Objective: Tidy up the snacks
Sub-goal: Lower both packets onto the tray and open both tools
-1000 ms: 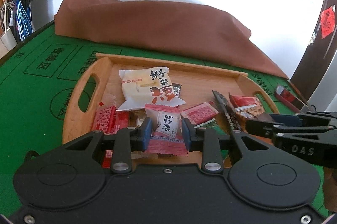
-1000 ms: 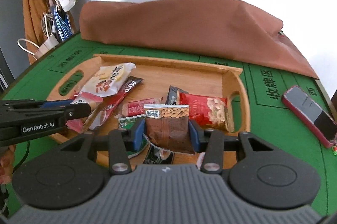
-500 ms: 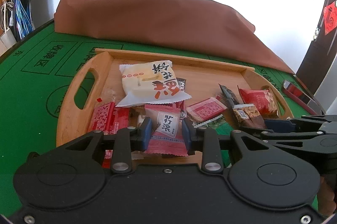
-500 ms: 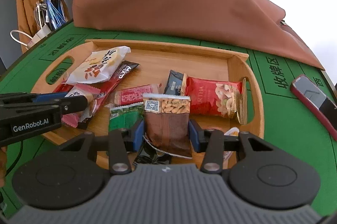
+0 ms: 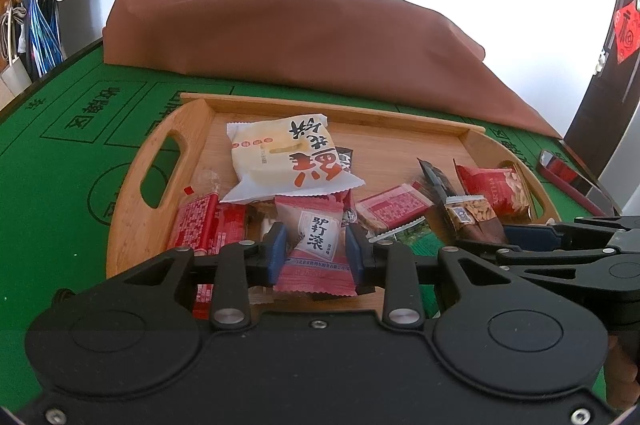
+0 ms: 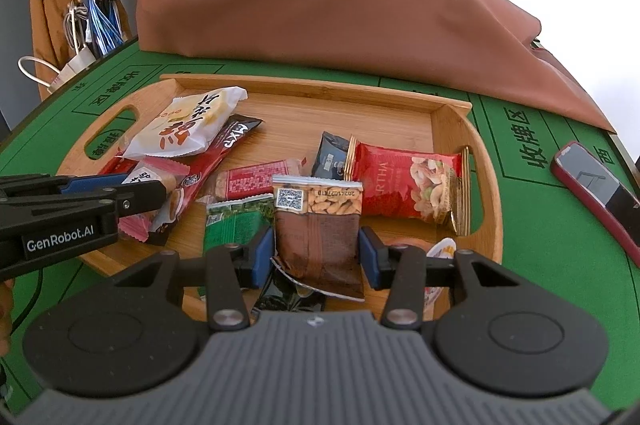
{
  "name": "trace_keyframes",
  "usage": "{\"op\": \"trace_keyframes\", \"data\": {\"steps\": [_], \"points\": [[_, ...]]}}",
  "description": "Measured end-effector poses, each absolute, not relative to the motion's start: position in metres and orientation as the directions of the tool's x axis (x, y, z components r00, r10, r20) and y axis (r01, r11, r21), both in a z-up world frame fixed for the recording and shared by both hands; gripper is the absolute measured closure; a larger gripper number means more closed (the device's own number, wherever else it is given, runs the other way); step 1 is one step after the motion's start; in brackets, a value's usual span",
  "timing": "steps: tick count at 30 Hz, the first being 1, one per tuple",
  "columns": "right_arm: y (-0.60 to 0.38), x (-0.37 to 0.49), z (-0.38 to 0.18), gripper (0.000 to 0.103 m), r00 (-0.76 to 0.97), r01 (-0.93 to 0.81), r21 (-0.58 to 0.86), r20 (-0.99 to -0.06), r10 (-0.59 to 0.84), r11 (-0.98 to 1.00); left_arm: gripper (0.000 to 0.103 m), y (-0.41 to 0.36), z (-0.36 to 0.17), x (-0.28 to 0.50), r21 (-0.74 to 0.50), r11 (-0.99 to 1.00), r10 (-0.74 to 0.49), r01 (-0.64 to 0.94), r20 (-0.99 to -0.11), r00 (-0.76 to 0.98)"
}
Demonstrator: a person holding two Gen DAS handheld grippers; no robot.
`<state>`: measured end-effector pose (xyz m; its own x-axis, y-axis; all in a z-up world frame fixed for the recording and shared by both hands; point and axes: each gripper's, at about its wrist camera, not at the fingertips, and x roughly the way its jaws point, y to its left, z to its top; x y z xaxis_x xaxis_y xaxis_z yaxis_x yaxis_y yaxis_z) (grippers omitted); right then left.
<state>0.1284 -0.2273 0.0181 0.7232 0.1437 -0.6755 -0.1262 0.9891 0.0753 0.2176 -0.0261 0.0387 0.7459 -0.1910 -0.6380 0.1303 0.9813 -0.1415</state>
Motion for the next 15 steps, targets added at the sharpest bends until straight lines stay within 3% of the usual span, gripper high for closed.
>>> {"op": "trace_keyframes", "data": {"steps": [3, 7, 8, 15], "points": [[-0.228, 0.128, 0.018, 0.048, 0.722, -0.129, 0.080, -0.675, 0.149, 0.988, 0.072, -0.026, 0.039, 0.217, -0.138, 0.982, -0.189, 0.130, -0.640, 0.745], [-0.229, 0.126, 0.020, 0.044, 0.719, -0.135, 0.100, -0.674, 0.166, 0.986, 0.061, -0.026, 0.041, 0.215, -0.136, 0.982, -0.190, 0.134, -0.636, 0.747], [-0.230, 0.125, 0.020, 0.038, 0.721, -0.135, 0.104, -0.672, 0.169, 0.985, 0.060, -0.025, 0.042, 0.214, -0.136, 0.981, -0.191, 0.135, -0.635, 0.749], [-0.235, 0.114, 0.031, 0.036, 0.740, -0.146, 0.130, -0.643, 0.195, 0.981, 0.043, -0.022, 0.055, 0.202, -0.142, 0.980, -0.195, 0.136, -0.606, 0.771]]}}
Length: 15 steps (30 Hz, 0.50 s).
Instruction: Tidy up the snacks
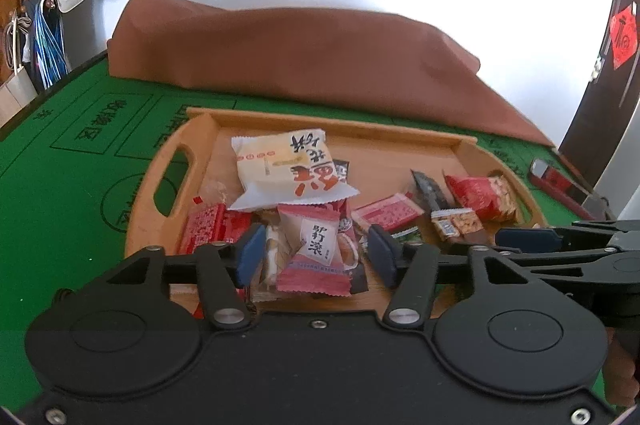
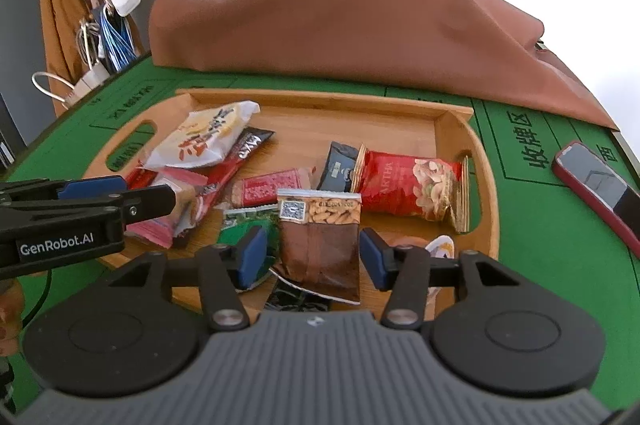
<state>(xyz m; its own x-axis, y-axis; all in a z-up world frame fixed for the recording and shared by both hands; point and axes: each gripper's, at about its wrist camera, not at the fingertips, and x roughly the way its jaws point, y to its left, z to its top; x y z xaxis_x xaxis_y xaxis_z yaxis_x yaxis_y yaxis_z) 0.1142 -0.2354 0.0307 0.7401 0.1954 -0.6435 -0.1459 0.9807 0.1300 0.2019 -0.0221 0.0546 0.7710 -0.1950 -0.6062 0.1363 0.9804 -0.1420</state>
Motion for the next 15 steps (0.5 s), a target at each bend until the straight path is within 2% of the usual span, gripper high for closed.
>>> {"op": "trace_keyframes", "data": {"steps": [4, 15], "points": [[-0.240, 0.103, 0.039, 0.033, 0.754, -0.150, 0.154, -0.621, 0.213, 0.977, 0.030, -0.021, 0.063, 0.189, -0.132, 0.980, -0.197, 0.147, -0.591, 0.782], [-0.248, 0.041, 0.054, 0.020, 0.828, -0.139, 0.146, -0.526, 0.196, 0.979, 0.009, -0.008, 0.076, 0.140, -0.094, 0.981, -0.191, 0.167, -0.546, 0.815]]}}
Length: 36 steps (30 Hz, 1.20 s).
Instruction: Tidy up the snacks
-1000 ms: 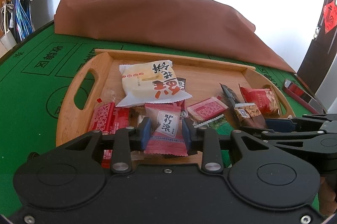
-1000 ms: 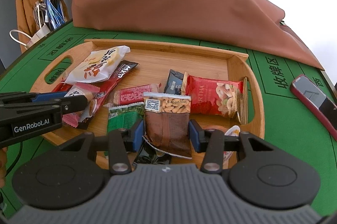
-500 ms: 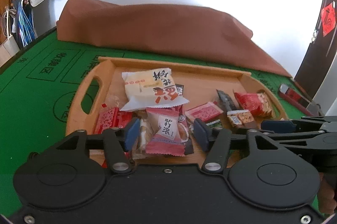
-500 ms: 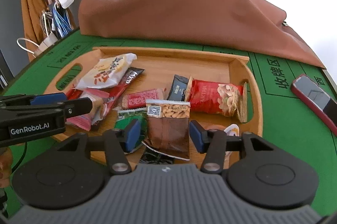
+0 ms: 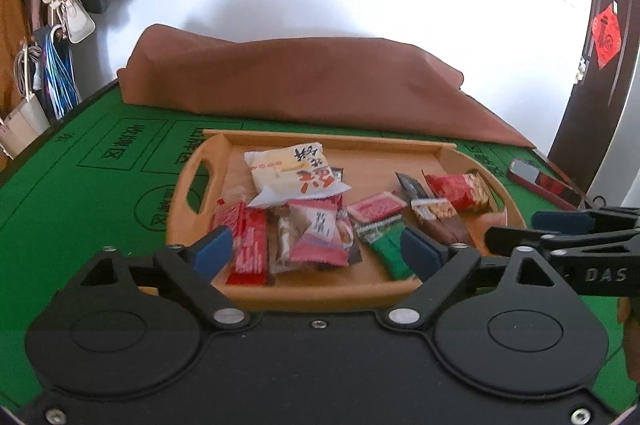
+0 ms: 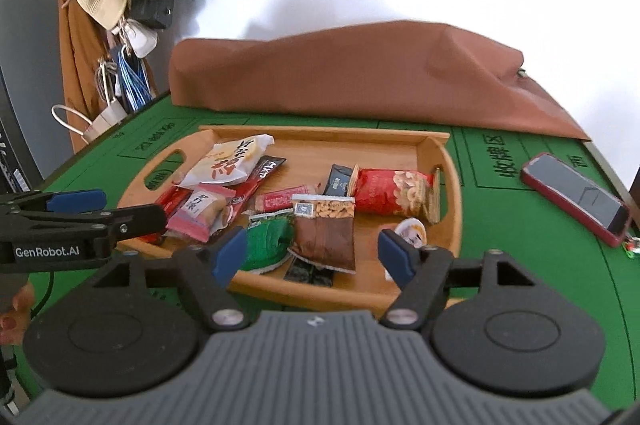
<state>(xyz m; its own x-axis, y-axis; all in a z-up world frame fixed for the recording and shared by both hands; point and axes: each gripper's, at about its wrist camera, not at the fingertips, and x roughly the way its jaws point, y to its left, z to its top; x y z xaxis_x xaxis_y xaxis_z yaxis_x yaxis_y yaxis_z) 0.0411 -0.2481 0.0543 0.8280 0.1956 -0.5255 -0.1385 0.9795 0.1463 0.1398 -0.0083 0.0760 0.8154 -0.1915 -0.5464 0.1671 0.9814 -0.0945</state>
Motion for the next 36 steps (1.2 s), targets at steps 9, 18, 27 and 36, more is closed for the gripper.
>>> {"op": "trace_keyframes", "data": {"steps": [9, 18, 27, 36], "points": [[-0.238, -0.001, 0.041, 0.012, 0.856, -0.087, 0.072, -0.505, 0.112, 0.994, 0.005, 0.004, 0.062, 0.104, -0.046, 0.992, -0.124, 0.120, -0.570, 0.812], [-0.230, -0.009, 0.010, 0.008, 0.829, -0.016, 0.079, -0.556, 0.057, 0.997, 0.003, 0.009, 0.042, 0.088, -0.045, 0.994, -0.104, 0.097, -0.606, 0.789], [-0.220, -0.007, -0.009, 0.003, 0.803, -0.008, 0.027, -0.596, 0.023, 1.000, 0.003, 0.005, 0.028, 0.084, -0.021, 0.995, -0.090, 0.098, -0.623, 0.777], [-0.214, 0.000, -0.014, 0.000, 0.774, -0.019, 0.032, -0.632, 0.035, 0.999, 0.002, -0.001, 0.021, 0.084, 0.007, 0.995, -0.075, 0.103, -0.630, 0.773]]}}
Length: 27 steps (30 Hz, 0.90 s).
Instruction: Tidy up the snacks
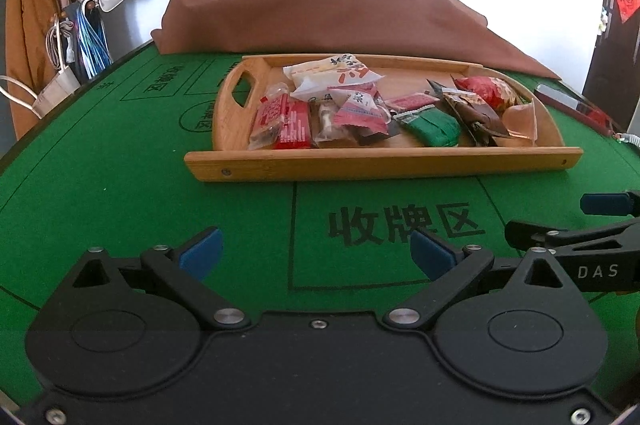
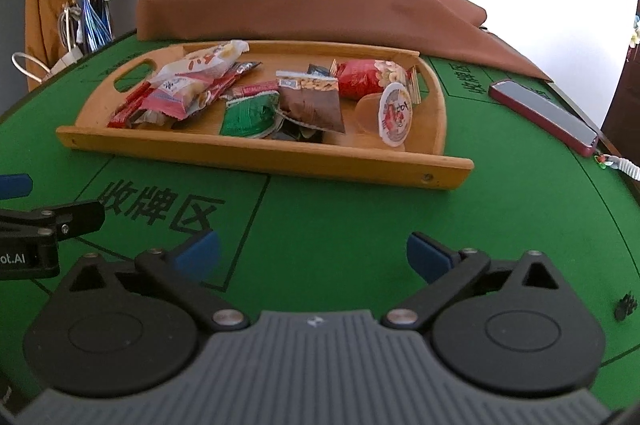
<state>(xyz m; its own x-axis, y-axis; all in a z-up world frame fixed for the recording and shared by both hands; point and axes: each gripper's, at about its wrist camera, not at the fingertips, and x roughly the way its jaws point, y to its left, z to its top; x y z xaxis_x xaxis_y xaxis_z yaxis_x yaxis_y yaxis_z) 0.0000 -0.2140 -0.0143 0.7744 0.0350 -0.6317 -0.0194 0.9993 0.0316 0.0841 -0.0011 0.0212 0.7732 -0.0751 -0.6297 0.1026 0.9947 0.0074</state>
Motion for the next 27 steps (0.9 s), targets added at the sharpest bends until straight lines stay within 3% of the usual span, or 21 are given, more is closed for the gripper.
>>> {"op": "trace_keyframes", "data": {"steps": [8, 27], "points": [[-0.212, 0.006, -0.017, 0.000, 0.753, -0.022, 0.018, -0.657, 0.029, 1.000, 0.001, -0.004, 0.015, 0.086, 0.051, 0.995, -0.030, 0.082, -0.639, 0.769], [-0.211, 0.007, -0.018, 0.000, 0.749, -0.028, 0.016, -0.662, 0.032, 0.999, 0.000, 0.003, 0.006, 0.092, 0.013, 0.999, -0.017, 0.034, -0.674, 0.739]]}}
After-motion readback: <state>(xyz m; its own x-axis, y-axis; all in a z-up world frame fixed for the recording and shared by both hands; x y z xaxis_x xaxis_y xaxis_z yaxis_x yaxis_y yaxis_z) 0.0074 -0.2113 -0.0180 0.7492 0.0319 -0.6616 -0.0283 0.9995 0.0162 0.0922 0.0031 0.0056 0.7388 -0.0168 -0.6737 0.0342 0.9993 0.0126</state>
